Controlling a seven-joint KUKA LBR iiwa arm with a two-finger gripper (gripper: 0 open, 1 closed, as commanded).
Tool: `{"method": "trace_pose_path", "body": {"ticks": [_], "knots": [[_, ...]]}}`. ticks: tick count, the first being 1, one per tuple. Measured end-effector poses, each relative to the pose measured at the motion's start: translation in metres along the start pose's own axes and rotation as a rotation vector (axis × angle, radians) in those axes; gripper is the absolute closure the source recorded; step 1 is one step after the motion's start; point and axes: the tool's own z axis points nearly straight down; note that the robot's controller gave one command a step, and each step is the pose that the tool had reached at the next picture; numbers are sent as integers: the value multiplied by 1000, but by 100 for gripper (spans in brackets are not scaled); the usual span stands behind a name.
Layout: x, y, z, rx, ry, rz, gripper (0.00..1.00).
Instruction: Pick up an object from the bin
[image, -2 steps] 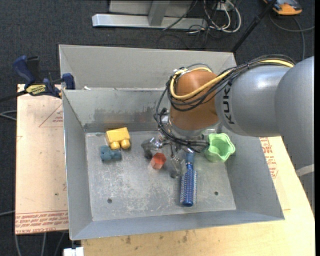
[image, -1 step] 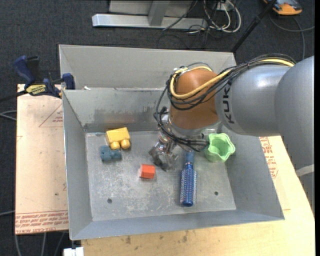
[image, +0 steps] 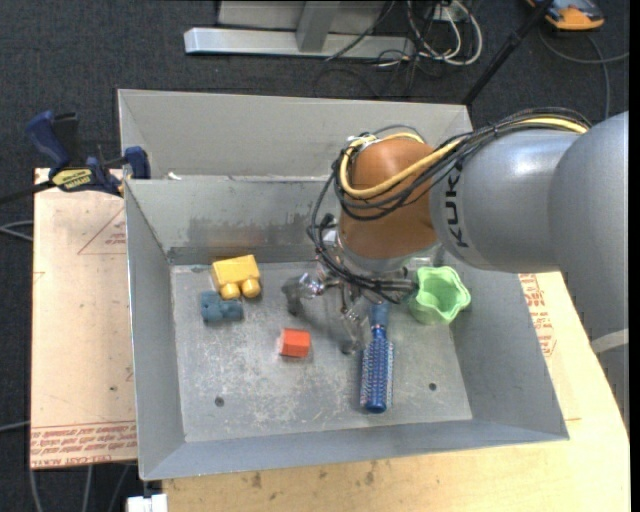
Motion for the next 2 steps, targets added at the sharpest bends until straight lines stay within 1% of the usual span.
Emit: {"method": "trace_pose_path", "body": {"ticks": [1, 2], "knots": [[-6, 53, 1, -2, 1, -523, 0], [-6, 51, 0, -1, 1, -519, 100]]}}
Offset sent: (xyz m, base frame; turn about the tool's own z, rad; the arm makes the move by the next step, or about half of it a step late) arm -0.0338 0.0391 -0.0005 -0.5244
